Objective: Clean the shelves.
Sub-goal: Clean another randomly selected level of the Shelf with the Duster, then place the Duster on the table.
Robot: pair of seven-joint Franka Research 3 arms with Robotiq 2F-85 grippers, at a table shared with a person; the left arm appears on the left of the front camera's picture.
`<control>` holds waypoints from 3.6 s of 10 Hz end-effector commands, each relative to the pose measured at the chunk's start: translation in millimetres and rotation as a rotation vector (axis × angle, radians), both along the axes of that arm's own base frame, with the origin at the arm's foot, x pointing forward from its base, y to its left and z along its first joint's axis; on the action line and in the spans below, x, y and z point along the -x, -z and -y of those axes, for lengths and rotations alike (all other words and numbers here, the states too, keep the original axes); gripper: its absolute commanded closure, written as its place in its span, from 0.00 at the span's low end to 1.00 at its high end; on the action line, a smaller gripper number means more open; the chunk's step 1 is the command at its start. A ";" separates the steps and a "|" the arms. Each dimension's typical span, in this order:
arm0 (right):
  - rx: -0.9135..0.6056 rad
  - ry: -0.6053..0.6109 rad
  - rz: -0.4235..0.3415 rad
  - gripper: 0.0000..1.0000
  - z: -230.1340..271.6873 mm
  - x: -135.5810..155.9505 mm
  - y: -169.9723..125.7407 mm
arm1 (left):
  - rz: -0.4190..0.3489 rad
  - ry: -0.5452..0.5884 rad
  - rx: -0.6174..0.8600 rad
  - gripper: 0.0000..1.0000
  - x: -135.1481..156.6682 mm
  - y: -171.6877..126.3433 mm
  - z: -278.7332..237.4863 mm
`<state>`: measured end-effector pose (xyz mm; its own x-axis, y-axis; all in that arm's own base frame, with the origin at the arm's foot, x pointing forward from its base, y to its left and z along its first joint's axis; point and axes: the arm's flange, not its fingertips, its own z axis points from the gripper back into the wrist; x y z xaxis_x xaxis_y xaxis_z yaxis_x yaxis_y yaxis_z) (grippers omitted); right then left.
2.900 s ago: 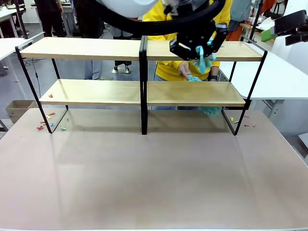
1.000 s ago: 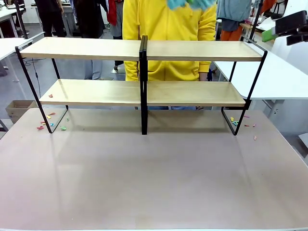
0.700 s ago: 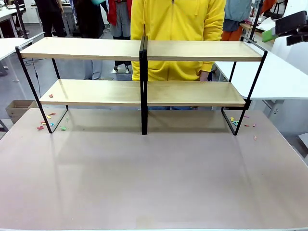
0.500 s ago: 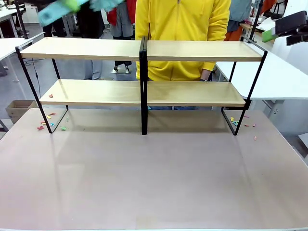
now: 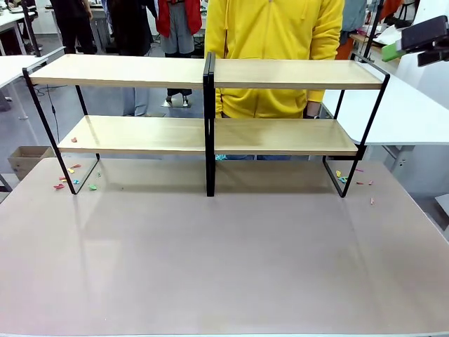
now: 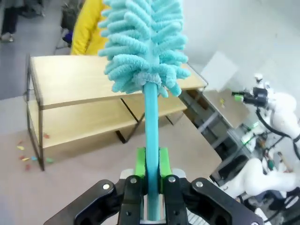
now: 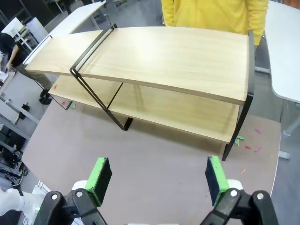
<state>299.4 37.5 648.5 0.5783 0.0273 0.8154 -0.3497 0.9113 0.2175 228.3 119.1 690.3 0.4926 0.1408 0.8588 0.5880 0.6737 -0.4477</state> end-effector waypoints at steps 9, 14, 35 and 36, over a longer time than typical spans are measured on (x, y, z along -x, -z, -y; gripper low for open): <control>-0.014 -0.009 -0.004 0.00 -0.2 -0.5 -0.1 | 0.003 -0.062 0.014 0.87 9.2 6.4 -33.6; -0.113 -0.151 -0.195 0.00 5.7 8.2 -9.0 | -0.131 0.010 -0.148 0.87 1.6 20.4 -15.9; -0.965 -0.340 -0.880 0.00 41.1 -34.9 181.7 | -0.515 0.008 0.026 0.00 -78.7 215.7 70.4; -1.029 -0.343 -0.869 0.00 45.8 -34.8 178.6 | -0.560 -0.040 0.198 0.00 -84.4 216.1 71.9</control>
